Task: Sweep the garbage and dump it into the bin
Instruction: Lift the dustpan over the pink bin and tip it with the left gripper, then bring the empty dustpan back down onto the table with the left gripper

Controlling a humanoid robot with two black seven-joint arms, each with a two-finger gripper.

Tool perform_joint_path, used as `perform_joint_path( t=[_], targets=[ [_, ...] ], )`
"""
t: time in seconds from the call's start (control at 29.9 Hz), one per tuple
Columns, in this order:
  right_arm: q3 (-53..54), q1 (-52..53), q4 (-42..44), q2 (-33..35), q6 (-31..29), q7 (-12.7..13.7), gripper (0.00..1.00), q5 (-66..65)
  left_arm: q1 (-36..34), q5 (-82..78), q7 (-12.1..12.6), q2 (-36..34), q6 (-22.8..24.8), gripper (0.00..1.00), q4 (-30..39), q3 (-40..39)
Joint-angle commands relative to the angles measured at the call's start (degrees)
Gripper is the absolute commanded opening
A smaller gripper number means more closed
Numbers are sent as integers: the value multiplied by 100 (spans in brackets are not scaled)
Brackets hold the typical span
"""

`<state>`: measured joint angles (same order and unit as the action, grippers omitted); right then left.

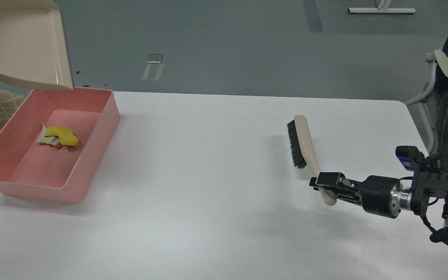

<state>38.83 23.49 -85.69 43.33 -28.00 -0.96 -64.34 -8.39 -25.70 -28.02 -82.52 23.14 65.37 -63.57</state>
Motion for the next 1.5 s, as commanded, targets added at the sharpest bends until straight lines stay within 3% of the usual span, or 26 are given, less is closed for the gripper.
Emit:
perform_joint_path(
  t=[0.0,0.23,0.3,0.5,0.57,0.77,1.0,1.2,1.47],
  targets=[
    [-7,-55,-9,0,0,0,2,0,-102,329,2,139,51,0,669,3],
    [-7,-73,-9,0,0,0,2,0,-216,285,2,1008,-600,0,1584,-23],
    [-16,-82,-9,9,0,0,2,0,-330,189,155,1508,-705,0,1759,29],
    [-16,-82,-9,18,0,0,2,0,-339,-742,367,2467,-1004,0,1909,73],
    [-16,-82,-1,18,0,0,2,0,-322,-1146,542,2958,-1031,0,1936,82],
    [-25,-82,-1,26,0,0,2,0,-199,-2121,631,3698,-1145,0,1936,169],
    [-16,-135,-44,71,0,0,2,0,-181,-3493,631,4076,-1549,0,1927,837],
    [-16,-178,-80,79,0,0,2,0,-172,-4030,920,4445,-1900,0,1848,1171],
    [-16,-187,-141,106,0,0,3,0,-128,-4443,973,4657,-2155,0,1611,1374]
  ],
)
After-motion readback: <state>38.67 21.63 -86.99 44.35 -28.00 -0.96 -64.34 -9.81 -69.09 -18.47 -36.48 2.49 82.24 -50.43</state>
